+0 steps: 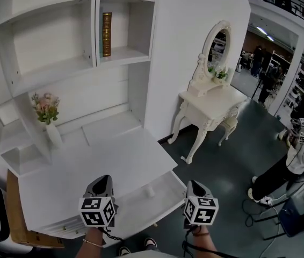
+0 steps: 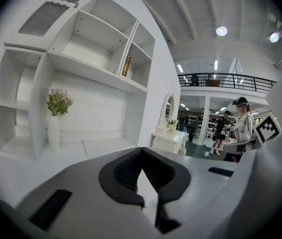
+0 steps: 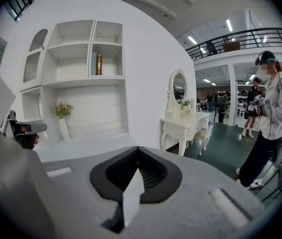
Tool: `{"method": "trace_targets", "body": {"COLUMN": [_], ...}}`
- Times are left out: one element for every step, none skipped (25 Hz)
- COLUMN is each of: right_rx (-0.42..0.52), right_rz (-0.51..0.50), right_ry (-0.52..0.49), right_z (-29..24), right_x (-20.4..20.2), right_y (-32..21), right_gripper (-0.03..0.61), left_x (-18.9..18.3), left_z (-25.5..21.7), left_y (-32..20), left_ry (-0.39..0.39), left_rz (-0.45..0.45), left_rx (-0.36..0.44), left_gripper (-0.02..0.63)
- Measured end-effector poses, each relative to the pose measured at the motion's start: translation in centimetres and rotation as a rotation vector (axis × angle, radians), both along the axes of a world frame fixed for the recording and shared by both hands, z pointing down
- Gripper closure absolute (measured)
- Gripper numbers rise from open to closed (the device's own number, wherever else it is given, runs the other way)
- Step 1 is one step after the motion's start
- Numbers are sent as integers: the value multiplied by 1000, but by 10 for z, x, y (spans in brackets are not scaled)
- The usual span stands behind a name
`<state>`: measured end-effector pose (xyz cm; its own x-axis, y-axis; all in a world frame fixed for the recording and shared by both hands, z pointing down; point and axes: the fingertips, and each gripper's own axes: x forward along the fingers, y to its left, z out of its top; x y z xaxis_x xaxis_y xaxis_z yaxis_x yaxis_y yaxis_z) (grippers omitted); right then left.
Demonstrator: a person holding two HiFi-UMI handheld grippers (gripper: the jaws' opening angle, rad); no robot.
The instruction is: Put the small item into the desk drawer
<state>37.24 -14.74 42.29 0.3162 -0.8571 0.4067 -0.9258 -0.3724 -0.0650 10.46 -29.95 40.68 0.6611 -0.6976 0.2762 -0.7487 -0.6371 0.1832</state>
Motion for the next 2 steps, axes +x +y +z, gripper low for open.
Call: {"method": "trace_targets", "body": {"right_rx": [1, 2], "right_rz": [1, 2], "right_ry": [0, -1], "right_z": [0, 0], "right_x": [0, -1], "right_y": [0, 0], "right_gripper": [572, 572], "left_x": [0, 0], "left_z": [0, 0], "left_y": [0, -1], "left_ry": [0, 0], "left_rz": [0, 1], "left_rx": [0, -1], "left_gripper": [620, 620]}}
